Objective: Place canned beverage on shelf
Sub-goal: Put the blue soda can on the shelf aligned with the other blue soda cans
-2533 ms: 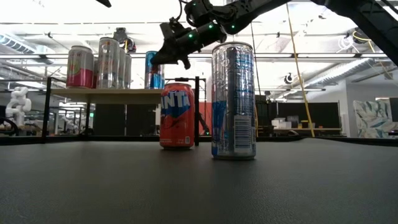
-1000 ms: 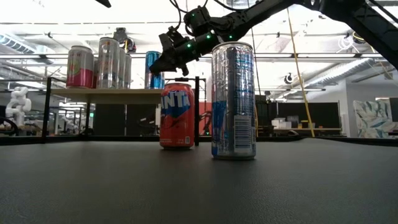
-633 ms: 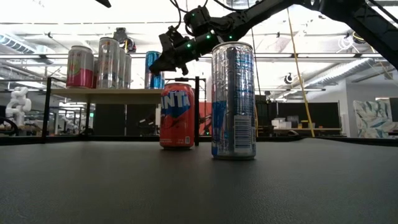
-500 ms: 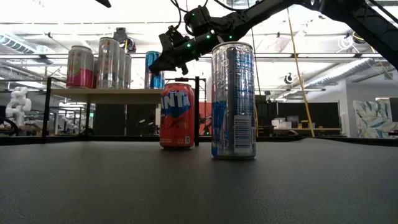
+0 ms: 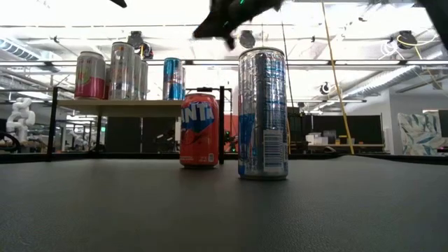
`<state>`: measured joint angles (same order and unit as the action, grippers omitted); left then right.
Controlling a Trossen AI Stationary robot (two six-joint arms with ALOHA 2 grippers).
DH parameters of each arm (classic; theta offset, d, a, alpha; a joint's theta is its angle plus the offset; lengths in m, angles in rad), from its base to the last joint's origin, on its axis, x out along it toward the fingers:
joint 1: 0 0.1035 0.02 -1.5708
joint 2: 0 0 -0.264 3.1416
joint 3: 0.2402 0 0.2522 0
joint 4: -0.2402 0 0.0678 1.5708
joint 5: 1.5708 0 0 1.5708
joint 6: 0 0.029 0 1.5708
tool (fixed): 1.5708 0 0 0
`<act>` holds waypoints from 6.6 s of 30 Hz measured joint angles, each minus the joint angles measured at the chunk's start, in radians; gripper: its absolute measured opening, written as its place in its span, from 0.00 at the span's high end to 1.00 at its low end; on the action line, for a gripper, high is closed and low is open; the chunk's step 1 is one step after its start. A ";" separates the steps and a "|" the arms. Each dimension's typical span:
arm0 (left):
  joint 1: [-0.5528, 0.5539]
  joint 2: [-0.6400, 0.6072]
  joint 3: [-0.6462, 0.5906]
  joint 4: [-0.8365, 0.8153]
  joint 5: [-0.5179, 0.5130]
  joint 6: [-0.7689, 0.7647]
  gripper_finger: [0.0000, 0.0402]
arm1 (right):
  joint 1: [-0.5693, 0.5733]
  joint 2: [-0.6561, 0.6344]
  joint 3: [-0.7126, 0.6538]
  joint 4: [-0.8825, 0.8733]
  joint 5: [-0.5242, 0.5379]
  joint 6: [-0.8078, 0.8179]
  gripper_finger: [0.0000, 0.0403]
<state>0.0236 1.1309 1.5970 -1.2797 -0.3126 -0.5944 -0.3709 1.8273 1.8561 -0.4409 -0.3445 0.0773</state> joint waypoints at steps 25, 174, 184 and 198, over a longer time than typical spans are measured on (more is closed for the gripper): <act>-0.191 0.087 0.000 0.258 0.112 0.068 0.10 | 0.243 -0.332 0.000 -0.937 0.006 -0.069 1.00; -0.253 0.198 0.000 0.163 -0.037 -0.029 0.10 | 0.579 0.023 -0.245 -0.493 0.241 0.176 0.42; -0.259 0.198 0.000 0.163 -0.038 -0.055 0.10 | 0.580 0.019 -0.243 -0.490 0.240 0.173 0.52; -0.351 0.160 0.000 0.191 -0.167 -0.153 0.10 | 0.555 -0.210 -0.245 -0.494 0.234 0.012 0.51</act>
<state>-0.3272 1.2907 1.5967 -1.0886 -0.4799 -0.7473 0.1845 1.6171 1.6108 -0.9344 -0.1105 0.0895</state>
